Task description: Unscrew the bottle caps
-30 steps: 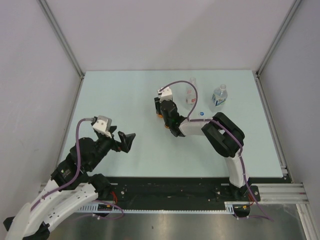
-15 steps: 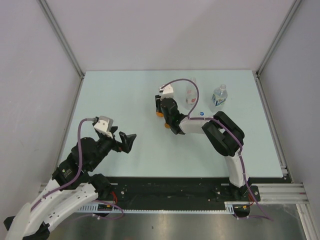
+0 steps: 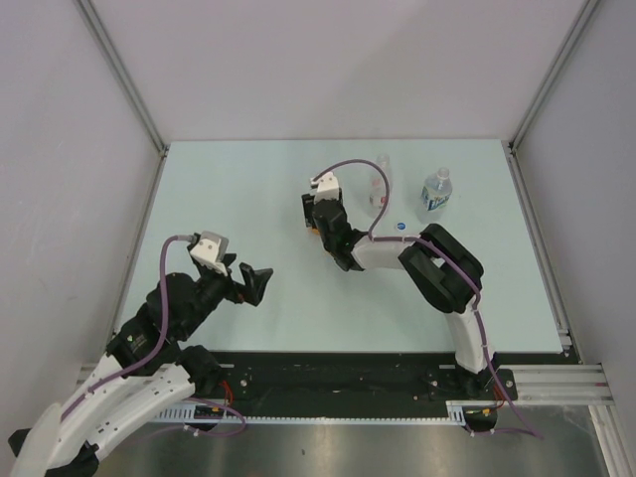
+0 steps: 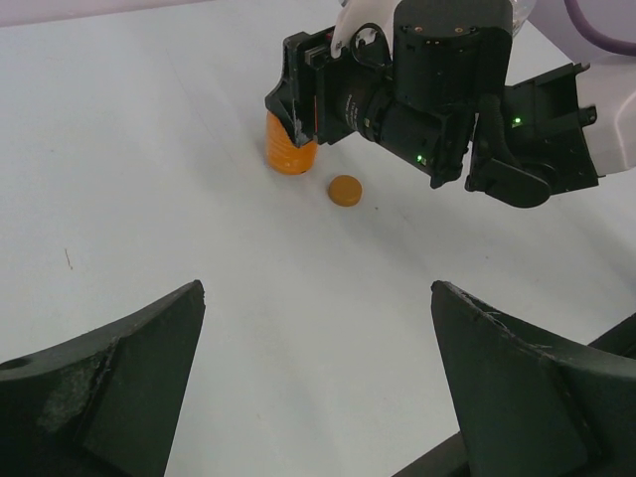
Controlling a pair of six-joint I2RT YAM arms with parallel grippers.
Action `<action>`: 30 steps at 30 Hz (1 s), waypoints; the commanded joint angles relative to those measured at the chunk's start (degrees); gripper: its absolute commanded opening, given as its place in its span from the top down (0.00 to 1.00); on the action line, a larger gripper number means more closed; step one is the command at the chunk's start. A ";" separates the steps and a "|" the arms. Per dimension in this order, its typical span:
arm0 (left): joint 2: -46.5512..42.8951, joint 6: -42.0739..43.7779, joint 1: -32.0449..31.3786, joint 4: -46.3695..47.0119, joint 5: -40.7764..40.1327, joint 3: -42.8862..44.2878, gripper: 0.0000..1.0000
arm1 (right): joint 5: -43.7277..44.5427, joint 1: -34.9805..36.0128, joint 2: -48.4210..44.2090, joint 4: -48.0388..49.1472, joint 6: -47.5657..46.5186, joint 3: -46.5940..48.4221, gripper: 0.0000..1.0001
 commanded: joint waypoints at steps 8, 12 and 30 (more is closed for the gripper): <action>1.36 -0.94 0.20 3.16 2.35 -0.97 0.00 | 2.79 1.64 -1.77 -6.14 0.24 0.97 0.30; 1.36 -0.85 0.20 3.33 2.35 -1.06 0.00 | 4.19 2.34 -2.83 -6.67 -0.11 0.97 0.27; 1.89 -1.11 0.20 3.43 1.12 -1.15 0.00 | 8.15 6.21 -10.03 -9.56 -2.83 0.97 0.14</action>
